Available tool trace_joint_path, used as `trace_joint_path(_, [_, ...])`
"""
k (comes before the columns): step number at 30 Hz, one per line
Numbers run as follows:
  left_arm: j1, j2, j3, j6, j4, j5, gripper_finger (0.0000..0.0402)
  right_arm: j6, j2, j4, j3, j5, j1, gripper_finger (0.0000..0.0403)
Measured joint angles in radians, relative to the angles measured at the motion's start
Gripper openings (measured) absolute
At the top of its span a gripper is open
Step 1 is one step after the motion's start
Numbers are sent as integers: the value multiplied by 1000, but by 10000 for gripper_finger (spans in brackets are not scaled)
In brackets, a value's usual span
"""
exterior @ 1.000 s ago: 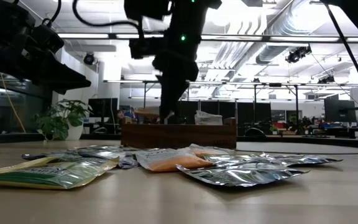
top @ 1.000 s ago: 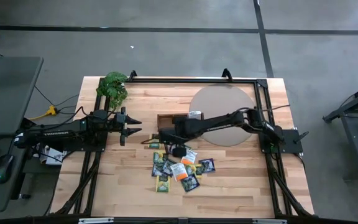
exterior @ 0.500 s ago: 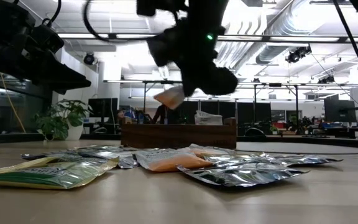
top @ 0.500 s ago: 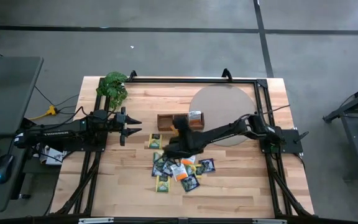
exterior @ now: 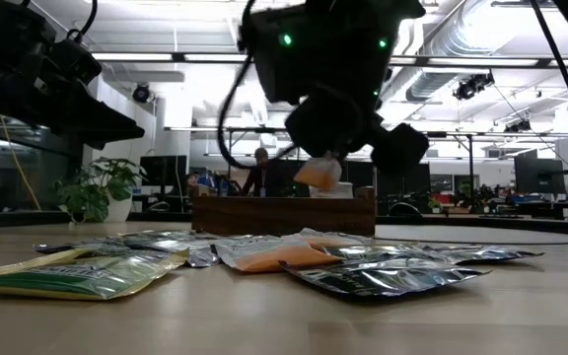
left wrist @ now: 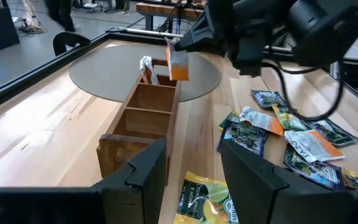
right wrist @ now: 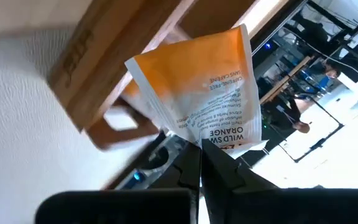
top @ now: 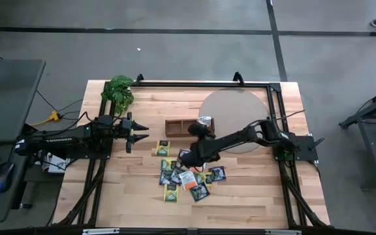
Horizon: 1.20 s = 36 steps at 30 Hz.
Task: Pick & Place Tea
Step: Put the white tea bag into the right section of the wooden organizer
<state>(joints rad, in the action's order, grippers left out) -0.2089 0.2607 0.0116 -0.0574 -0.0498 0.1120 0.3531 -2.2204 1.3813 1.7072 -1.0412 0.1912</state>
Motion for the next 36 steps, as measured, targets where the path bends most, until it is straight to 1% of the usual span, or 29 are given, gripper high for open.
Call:
trace_joint_path(6, [0, 0, 0, 0, 0, 0, 150, 7, 0, 47, -5, -13, -20, 0])
trace_joint_path(10, [0, 0, 0, 0, 0, 0, 150, 20, 0, 53, -5, -61, -33, 0])
trace_joint_path(20, [0, 0, 0, 0, 0, 0, 150, 46, 0, 79, -5, -64, -69, 0])
trace_joint_path(26, [0, 0, 0, 0, 0, 0, 150, 49, 0, 78, -5, -81, -69, 0])
trace_joint_path(36, [0, 0, 0, 0, 0, 0, 150, 41, 0, 88, -5, -149, -67, 0])
